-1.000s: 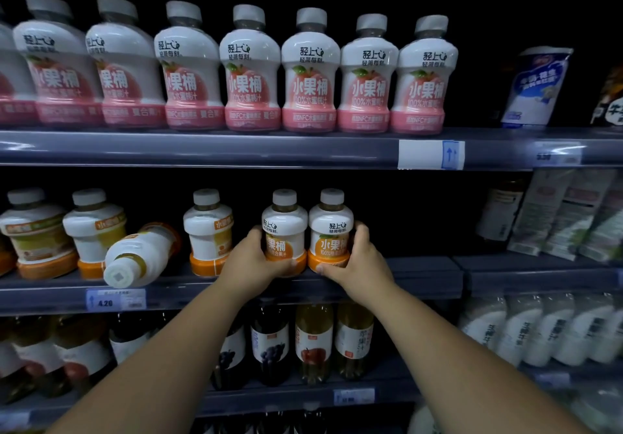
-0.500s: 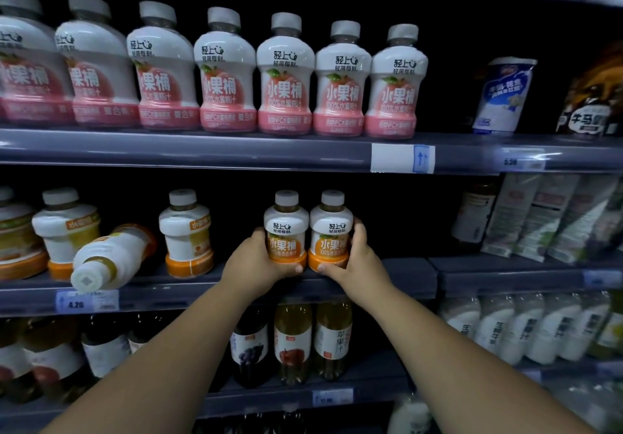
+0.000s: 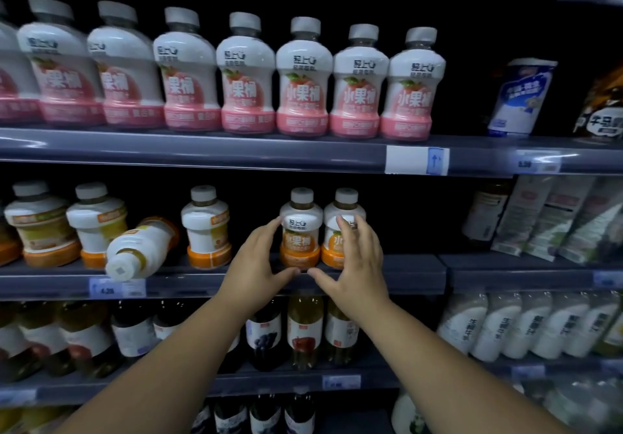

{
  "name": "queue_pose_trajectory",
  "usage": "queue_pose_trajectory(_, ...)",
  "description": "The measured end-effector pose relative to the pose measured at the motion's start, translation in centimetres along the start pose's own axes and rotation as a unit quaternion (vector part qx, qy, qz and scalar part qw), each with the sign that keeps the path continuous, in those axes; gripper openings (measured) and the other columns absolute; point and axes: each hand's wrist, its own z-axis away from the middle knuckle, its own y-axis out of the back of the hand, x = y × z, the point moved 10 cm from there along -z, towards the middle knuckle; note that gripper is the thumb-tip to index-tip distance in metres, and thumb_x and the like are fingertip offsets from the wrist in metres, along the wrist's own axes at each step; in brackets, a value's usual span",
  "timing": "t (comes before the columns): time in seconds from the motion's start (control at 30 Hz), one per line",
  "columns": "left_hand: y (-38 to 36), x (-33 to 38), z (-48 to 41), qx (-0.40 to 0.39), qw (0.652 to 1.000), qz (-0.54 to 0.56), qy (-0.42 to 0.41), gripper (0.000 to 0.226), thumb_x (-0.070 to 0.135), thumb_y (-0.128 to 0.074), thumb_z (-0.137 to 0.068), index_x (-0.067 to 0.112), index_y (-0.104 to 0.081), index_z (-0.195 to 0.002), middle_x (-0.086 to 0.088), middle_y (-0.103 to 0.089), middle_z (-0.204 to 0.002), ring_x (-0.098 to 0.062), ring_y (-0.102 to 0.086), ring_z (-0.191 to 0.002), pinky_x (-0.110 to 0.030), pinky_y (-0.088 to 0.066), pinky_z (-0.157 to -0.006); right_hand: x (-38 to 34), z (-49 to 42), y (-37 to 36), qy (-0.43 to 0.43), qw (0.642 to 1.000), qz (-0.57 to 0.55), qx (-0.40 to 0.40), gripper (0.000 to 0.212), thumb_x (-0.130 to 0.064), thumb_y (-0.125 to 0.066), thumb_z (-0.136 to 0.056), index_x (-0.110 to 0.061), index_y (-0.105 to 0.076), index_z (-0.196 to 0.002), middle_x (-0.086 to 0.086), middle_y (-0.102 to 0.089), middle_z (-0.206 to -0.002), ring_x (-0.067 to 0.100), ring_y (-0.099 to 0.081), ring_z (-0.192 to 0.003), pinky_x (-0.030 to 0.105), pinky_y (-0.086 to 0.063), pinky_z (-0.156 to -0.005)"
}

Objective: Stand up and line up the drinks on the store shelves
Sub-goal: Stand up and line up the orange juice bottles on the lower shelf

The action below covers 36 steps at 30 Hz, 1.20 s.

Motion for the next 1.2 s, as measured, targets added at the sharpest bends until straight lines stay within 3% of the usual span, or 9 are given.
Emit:
queue_pose_trajectory(0.1,3.0,-0.9,0.9,0.02,1.0,-0.023,-0.004,0.088,0.036,-0.082,-0.079,0.027,-0.032,-0.151,0.006,-0.04,-0.149,-0.009,-0.039,-0.135,-0.026,-0.038,-0.108,-3.9,-1.0,-0.1,0.039,0.998,-0.037,0.024,0.084,-0.058,-0.062,-0.079,-0.029,-0.026,-0.149,0.008,-0.027,-0.158,0.026,-0.02,-0.146,0.045,-0.021,-0.118)
queue_pose_trajectory(0.23,8.0,-2.1,1.7,0.052,0.996,-0.069,-0.034,0.075,0.035,-0.081,-0.079,0.021,-0.044,-0.143,0.001,-0.047,-0.142,-0.015,-0.044,-0.131,-0.035,-0.042,-0.107,-9.6,-2.5,-2.3,0.091,0.992,-0.088,0.01,0.073,-0.041,-0.073,-0.084,-0.025,-0.038,-0.147,0.004,-0.036,-0.151,0.022,-0.034,-0.14,0.036,-0.029,-0.115)
queue_pose_trajectory(0.43,14.4,-2.9,3.1,0.086,0.984,-0.144,-0.067,0.063,0.028,-0.08,-0.079,0.014,-0.054,-0.135,-0.005,-0.051,-0.136,-0.02,-0.047,-0.124,-0.035,-0.044,-0.1,-13.9,-4.5,-8.6,0.012,0.971,-0.214,-0.103,0.079,-0.033,-0.073,-0.088,-0.034,-0.027,-0.152,-0.01,-0.033,-0.15,0.01,-0.038,-0.136,0.037,-0.041,-0.11)
queue_pose_trajectory(0.57,16.4,-6.2,3.7,0.08,0.972,-0.219,-0.03,0.069,0.032,-0.083,-0.073,0.017,-0.055,-0.134,-0.006,-0.052,-0.137,-0.026,-0.048,-0.126,-0.04,-0.043,-0.104,-15.0,-5.8,-11.2,-0.03,0.971,-0.195,-0.136,0.086,-0.029,-0.076,-0.087,-0.028,-0.023,-0.154,-0.002,-0.031,-0.152,0.016,-0.037,-0.136,0.023,-0.032,-0.103)
queue_pose_trajectory(0.63,16.8,-8.1,3.8,0.063,0.971,-0.231,-0.006,0.071,0.033,-0.085,-0.069,0.019,-0.056,-0.132,-0.004,-0.052,-0.135,-0.027,-0.048,-0.124,-0.043,-0.045,-0.103,-15.2,-6.2,-12.4,-0.049,0.971,-0.179,-0.151,0.089,-0.031,-0.076,-0.086,-0.028,-0.019,-0.154,0.003,-0.031,-0.149,0.02,-0.039,-0.133,0.025,-0.034,-0.101)
queue_pose_trajectory(0.77,16.7,-10.4,4.3,0.066,0.973,-0.219,0.01,0.066,0.017,-0.087,-0.065,0.017,-0.06,-0.125,-0.01,-0.055,-0.131,-0.034,-0.05,-0.119,-0.046,-0.047,-0.095,-14.9,-6.8,-14.1,-0.077,0.969,-0.177,-0.153,0.092,-0.034,-0.077,-0.085,-0.029,-0.016,-0.153,0.008,-0.036,-0.143,0.025,-0.046,-0.127,0.036,-0.042,-0.104)
queue_pose_trajectory(0.87,16.6,-11.5,4.3,0.088,0.976,-0.2,0.018,0.058,0.008,-0.082,-0.07,0.015,-0.062,-0.124,-0.01,-0.053,-0.133,-0.034,-0.049,-0.12,-0.046,-0.046,-0.096,-14.5,-6.8,-15.2,-0.099,0.961,-0.206,-0.156,0.09,-0.032,-0.074,-0.088,-0.025,-0.015,-0.155,0.008,-0.039,-0.147,0.024,-0.045,-0.13,0.036,-0.04,-0.106)
queue_pose_trajectory(1.07,17.5,-10.4,2.8,0.095,0.986,-0.14,-0.006,0.052,0.016,-0.08,-0.075,0.018,-0.061,-0.123,0.0,-0.058,-0.127,-0.024,-0.051,-0.118,-0.033,-0.041,-0.098,-13.4,-6.5,-15.6,-0.122,0.951,-0.231,-0.164,0.077,-0.034,-0.068,-0.092,-0.03,-0.02,-0.152,0.004,-0.047,-0.141,0.021,-0.051,-0.123,0.035,-0.043,-0.1)
queue_pose_trajectory(1.2,18.9,-9.7,0.3,0.101,0.991,0.001,0.083,0.051,0.029,-0.066,-0.091,0.028,-0.045,-0.138,0.01,-0.054,-0.132,-0.01,-0.05,-0.119,-0.027,-0.041,-0.093,-12.2,-6.5,-14.7,-0.125,0.946,-0.24,-0.178,0.081,-0.032,-0.067,-0.094,-0.028,-0.014,-0.155,0.002,-0.044,-0.146,0.019,-0.046,-0.129,0.028,-0.037,-0.1)
